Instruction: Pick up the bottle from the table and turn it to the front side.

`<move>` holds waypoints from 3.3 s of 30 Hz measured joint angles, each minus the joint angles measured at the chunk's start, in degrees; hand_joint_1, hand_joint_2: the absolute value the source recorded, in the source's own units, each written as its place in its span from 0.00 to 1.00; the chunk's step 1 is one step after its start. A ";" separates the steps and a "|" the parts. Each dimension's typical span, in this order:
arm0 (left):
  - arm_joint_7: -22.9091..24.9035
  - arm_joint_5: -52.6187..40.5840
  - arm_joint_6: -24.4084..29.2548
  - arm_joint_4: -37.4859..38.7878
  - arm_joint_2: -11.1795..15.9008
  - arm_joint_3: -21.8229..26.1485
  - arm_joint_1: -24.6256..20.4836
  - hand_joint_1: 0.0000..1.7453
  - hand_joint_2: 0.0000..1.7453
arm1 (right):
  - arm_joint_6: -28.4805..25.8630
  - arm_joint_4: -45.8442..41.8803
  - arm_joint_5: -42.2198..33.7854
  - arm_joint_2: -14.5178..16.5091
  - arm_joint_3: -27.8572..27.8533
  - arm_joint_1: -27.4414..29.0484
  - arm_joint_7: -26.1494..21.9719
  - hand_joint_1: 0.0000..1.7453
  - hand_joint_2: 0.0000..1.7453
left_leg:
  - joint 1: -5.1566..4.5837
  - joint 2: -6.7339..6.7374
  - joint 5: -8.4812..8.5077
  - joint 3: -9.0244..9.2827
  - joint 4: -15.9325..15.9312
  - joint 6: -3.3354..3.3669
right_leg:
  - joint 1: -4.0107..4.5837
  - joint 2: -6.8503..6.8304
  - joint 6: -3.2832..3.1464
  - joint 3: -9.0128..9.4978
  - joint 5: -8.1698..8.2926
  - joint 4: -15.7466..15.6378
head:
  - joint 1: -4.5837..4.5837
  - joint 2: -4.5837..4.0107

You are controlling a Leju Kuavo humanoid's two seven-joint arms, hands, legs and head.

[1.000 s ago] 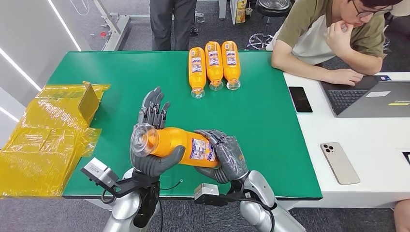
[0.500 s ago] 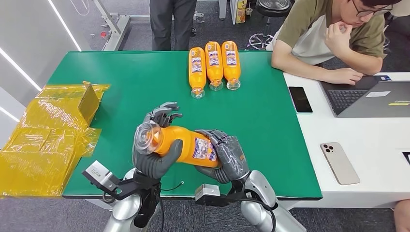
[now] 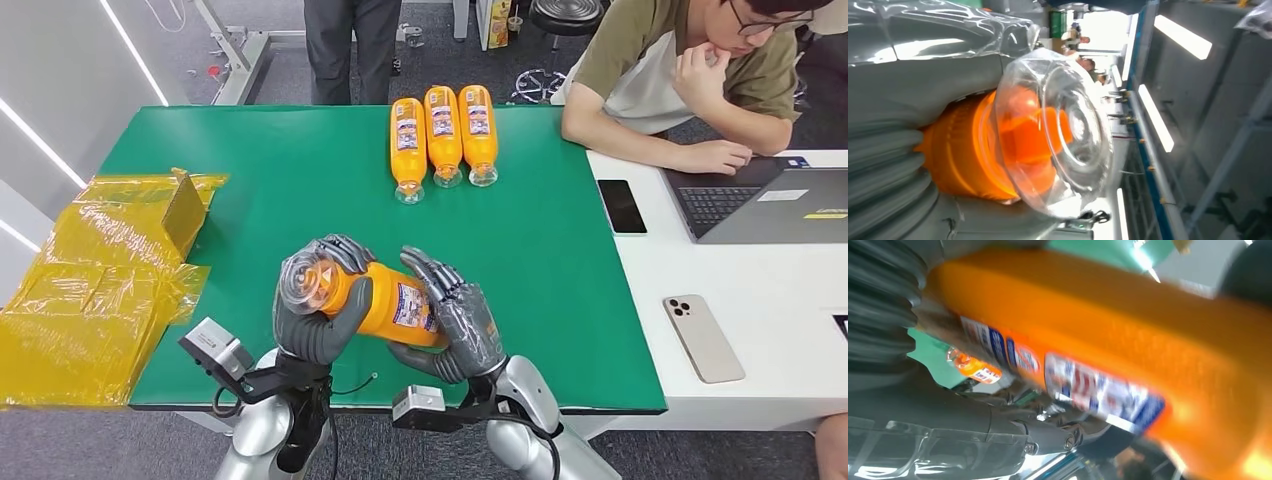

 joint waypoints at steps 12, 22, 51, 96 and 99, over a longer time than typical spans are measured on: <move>1.83 -5.80 10.95 -0.68 0.19 1.70 0.95 1.00 1.00 | -10.45 -3.47 -9.62 4.46 -0.62 2.71 -4.45 0.00 1.00 | 0.00 0.05 0.00 0.01 -0.01 0.00 | 0.00 0.05 -0.01 -0.02 -0.01 0.01 | 0.00 0.00; 16.37 -42.30 37.39 -1.08 6.90 9.58 0.14 1.00 1.00 | -10.50 -13.46 -19.12 11.36 -6.30 10.88 -17.10 0.00 1.00 | 0.05 0.08 -0.02 0.07 -0.10 -0.11 | 0.05 0.07 -0.15 -0.03 -0.10 0.07 | 0.01 -0.01; 27.87 -73.11 36.69 47.37 21.62 16.06 -35.09 1.00 1.00 | -10.46 -21.68 -18.67 14.95 -12.52 12.67 -17.29 0.00 1.00 | 0.07 0.11 0.23 0.07 -0.09 -0.36 | 0.05 0.14 -0.35 -0.09 0.14 0.14 | 0.04 0.00; 19.39 -71.11 27.17 55.87 18.93 7.05 -26.32 0.00 1.00 | -10.44 -25.59 -19.53 14.94 -11.27 12.07 -11.71 0.00 1.00 | 0.05 0.09 0.24 0.05 -0.13 -0.37 | 0.04 0.08 -0.35 -0.10 0.13 0.14 | 0.04 0.00; 14.53 -66.82 27.43 55.78 18.07 9.10 -26.75 0.00 1.00 | -10.44 -25.59 -19.63 14.94 -11.13 11.98 -11.68 0.00 1.00 | 0.05 0.07 0.24 0.05 -0.13 -0.37 | 0.04 0.07 -0.35 -0.10 0.13 0.14 | 0.04 0.00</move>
